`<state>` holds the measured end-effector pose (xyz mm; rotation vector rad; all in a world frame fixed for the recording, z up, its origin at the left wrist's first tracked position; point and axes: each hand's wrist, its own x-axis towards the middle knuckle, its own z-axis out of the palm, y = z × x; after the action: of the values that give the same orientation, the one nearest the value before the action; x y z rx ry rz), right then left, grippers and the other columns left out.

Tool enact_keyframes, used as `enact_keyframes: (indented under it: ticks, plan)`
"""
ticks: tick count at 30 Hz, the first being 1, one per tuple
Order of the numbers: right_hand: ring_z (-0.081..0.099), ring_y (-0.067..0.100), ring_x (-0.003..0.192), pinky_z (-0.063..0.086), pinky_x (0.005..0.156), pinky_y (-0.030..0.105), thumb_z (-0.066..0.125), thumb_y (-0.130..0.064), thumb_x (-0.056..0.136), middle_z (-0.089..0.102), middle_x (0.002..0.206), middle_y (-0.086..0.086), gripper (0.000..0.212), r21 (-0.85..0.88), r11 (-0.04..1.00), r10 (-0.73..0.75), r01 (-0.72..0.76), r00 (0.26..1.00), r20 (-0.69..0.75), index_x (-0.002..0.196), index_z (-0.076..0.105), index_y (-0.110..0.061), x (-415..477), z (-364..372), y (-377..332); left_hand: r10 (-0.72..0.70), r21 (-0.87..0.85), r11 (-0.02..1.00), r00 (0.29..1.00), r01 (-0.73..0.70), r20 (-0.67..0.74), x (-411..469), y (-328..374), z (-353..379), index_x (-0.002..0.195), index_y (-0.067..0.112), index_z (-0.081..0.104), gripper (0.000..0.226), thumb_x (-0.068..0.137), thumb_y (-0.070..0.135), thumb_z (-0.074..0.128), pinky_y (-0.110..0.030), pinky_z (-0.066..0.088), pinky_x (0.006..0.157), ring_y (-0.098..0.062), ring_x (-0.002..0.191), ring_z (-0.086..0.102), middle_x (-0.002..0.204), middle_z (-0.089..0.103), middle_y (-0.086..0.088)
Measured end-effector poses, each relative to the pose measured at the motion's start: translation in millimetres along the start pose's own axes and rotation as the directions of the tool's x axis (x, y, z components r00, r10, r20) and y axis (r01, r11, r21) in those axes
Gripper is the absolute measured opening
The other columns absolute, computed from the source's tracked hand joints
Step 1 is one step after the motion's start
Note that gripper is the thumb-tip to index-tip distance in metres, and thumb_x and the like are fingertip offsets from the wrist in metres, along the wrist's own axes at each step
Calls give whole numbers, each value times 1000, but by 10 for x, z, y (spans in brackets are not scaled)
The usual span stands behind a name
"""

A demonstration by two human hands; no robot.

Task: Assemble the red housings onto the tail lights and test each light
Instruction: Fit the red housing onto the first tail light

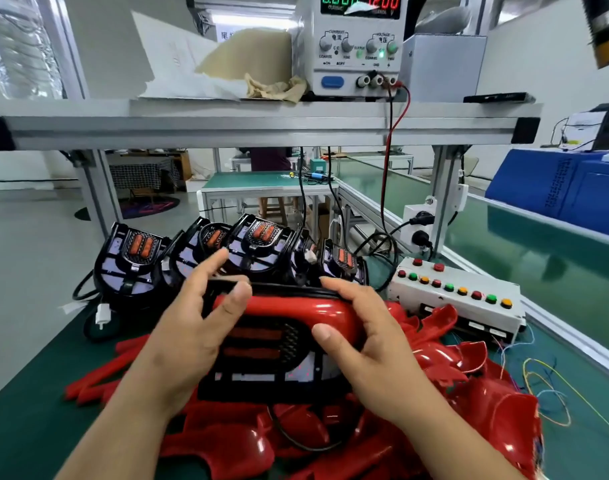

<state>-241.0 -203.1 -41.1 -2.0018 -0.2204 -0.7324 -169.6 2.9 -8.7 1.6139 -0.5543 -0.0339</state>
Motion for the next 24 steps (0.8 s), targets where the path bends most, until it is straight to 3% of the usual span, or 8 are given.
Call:
enact_keyframes:
  ticks: [2, 7, 11, 13, 16, 18, 20, 24]
  plan:
    - [49, -4, 119, 39, 99, 13, 68, -44, 79, 51, 125, -21, 51, -4, 1000, 30, -30, 1000, -6, 125, 46, -47, 2, 21, 16, 11, 42, 999, 999, -10, -31, -1, -53, 61, 124, 61, 46, 84, 47, 85, 70, -49, 46, 103, -26, 124, 57, 134, 58, 3]
    - [47, -18, 109, 36, 86, -1, 76, -60, 60, 52, 117, -27, 64, 37, 988, 152, -149, 978, -140, 115, 43, -55, 53, 22, 75, 75, 79, 995, 983, -63, -170, -20, -119, 121, 110, 52, 55, 51, 67, 74, 67, -50, 52, 94, -23, 110, 63, 121, 63, 1]
    - [60, -1, 110, 48, 99, 29, 77, -65, 62, 65, 118, -15, 70, 235, 943, 256, -237, 965, -56, 123, 56, -38, 46, 34, 128, 66, -41, 996, 976, -76, -207, -27, -155, 120, 100, 42, 60, 41, 68, 64, 74, -57, 56, 84, -33, 96, 70, 111, 67, -13]
    - [61, 1, 111, 48, 99, 28, 74, -56, 68, 67, 118, -15, 65, 311, 919, 262, -242, 965, -25, 126, 57, -33, 38, 30, 125, 49, -97, 993, 976, -71, -212, -33, -174, 96, 100, 42, 60, 41, 68, 63, 76, -59, 55, 85, -36, 98, 69, 110, 67, -14]
    - [64, -1, 103, 49, 88, 16, 67, -48, 75, 70, 110, -18, 46, 309, 922, 256, -233, 966, -36, 117, 61, -31, 40, 35, 97, 101, -2, 995, 979, -103, -177, -28, -202, 67, 104, 43, 57, 47, 69, 71, 70, -48, 58, 81, -28, 97, 70, 108, 69, -4]
    - [66, -1, 99, 49, 83, 12, 65, -47, 77, 71, 107, -17, 43, 330, 915, 265, -232, 963, -57, 116, 63, -29, 39, 37, 88, 147, 39, 989, 976, -143, -162, -40, -190, 86, 107, 38, 55, 37, 79, 58, 68, -25, 60, 66, -13, 85, 73, 98, 72, 9]
    - [67, 2, 100, 51, 84, 15, 65, -48, 77, 72, 106, -14, 42, 366, 900, 279, -237, 958, -66, 115, 63, -29, 33, 29, 81, 171, 19, 985, 974, -170, -149, -67, -179, 98, 109, 34, 53, 32, 79, 43, 63, -14, 55, 57, -3, 78, 72, 95, 71, 20]
    - [68, 13, 102, 55, 85, 25, 72, -42, 75, 72, 107, -8, 38, 520, 814, 309, -260, 951, -8, 111, 62, -32, 18, 32, 92, 184, 84, 981, 973, -173, -141, -76, -211, 86, 108, 52, 50, 31, 79, 58, 60, -21, 56, 74, -7, 99, 67, 110, 61, 22]
